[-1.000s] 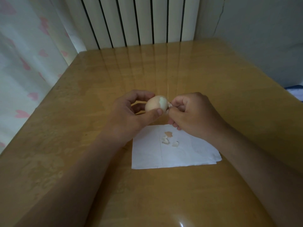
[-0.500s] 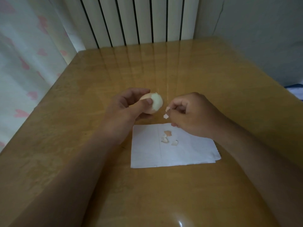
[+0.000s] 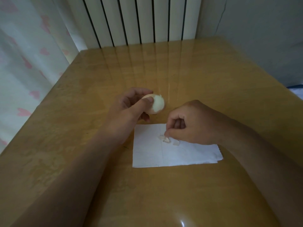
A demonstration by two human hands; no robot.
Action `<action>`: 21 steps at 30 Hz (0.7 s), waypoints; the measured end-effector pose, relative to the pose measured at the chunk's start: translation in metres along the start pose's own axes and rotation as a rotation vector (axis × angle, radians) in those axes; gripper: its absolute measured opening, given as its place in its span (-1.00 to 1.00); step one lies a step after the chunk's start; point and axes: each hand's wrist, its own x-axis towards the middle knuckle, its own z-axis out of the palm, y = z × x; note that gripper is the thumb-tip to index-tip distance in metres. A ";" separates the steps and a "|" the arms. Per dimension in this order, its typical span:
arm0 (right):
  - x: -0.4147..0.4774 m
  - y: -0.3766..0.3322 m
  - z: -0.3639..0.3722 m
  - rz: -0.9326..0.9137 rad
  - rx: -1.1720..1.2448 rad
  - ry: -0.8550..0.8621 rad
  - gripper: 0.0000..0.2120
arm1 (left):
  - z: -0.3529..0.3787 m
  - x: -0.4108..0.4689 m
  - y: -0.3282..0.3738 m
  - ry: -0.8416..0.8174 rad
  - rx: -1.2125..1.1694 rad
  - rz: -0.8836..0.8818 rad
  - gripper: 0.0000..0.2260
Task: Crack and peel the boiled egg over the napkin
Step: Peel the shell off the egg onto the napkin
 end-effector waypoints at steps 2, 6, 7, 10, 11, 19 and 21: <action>0.001 0.000 -0.001 0.017 0.007 0.021 -0.77 | 0.000 0.000 -0.001 -0.014 0.007 0.005 -0.80; 0.003 0.002 -0.003 0.069 0.091 0.164 -0.70 | -0.001 -0.002 0.001 -0.040 0.005 0.005 -0.72; 0.004 0.003 -0.004 0.090 0.143 0.210 -0.70 | -0.001 -0.002 0.001 -0.053 0.003 0.006 -0.74; 0.006 0.004 -0.004 0.147 0.393 0.227 -0.63 | -0.001 -0.003 0.002 -0.083 -0.006 0.001 -0.78; 0.006 0.004 -0.004 0.151 0.472 0.201 -0.62 | 0.000 -0.003 0.002 -0.088 -0.011 -0.001 -0.79; 0.007 -0.001 -0.002 0.166 0.710 0.154 -0.77 | 0.000 -0.003 0.000 -0.096 0.007 0.019 -0.83; 0.008 -0.002 -0.001 0.176 0.733 0.158 -0.79 | 0.000 -0.003 0.000 -0.097 0.019 0.022 -0.82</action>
